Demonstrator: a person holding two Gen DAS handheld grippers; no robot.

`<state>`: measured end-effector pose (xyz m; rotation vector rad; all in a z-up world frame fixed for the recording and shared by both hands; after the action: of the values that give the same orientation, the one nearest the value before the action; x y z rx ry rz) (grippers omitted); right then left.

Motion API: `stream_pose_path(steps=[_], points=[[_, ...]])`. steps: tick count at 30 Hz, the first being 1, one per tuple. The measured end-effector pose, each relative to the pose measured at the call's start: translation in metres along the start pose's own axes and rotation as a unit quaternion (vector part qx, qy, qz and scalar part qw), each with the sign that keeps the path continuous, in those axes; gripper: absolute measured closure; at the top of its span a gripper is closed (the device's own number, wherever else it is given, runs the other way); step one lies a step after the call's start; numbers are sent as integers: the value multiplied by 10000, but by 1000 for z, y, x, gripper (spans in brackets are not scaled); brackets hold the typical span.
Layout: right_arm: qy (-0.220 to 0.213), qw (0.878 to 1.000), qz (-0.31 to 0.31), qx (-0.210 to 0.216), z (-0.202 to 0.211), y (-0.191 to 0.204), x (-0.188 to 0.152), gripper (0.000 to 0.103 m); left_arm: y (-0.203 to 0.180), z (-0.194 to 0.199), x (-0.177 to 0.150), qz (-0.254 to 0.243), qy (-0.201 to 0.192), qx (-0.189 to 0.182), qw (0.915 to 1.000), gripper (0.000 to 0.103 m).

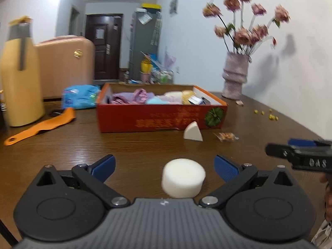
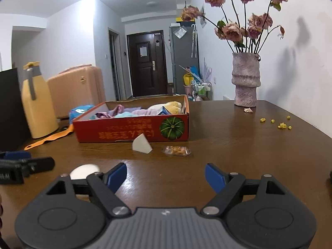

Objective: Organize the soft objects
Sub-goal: 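Grasp the white sponge wedge with the left gripper while the right gripper grasps the snack packet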

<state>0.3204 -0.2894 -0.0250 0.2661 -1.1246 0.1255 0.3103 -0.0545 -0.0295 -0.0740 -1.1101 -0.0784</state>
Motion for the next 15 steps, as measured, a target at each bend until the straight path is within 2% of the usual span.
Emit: stream_pose_path(steps=[6,9,12,15], points=[[154,9994,256,181,-46,2,16,24,-17,-42,-13,-184,426,-294,9985,0],[252,9983,426,304,-73,7,26,27,-12,-54,-15,8,617,-337,9975,6],[357,9969,619,335,-98,11,34,30,-3,-61,-11,190,667,-345,9970,7],[475,9970,557,245,-118,5,37,31,2,-69,-4,174,647,-319,9972,8]])
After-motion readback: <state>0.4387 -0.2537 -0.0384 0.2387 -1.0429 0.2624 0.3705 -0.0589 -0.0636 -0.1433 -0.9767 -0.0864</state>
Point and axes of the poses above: each gripper's, at about its wrist camera, not at the fingertips, and z roughly against the way its jaws point, y to its left, x to its top, the point moved 5 cm from there along -z, roughly the way its jaws point, and after that the axes turned 6 degrees about x, right-handed, at the moved point
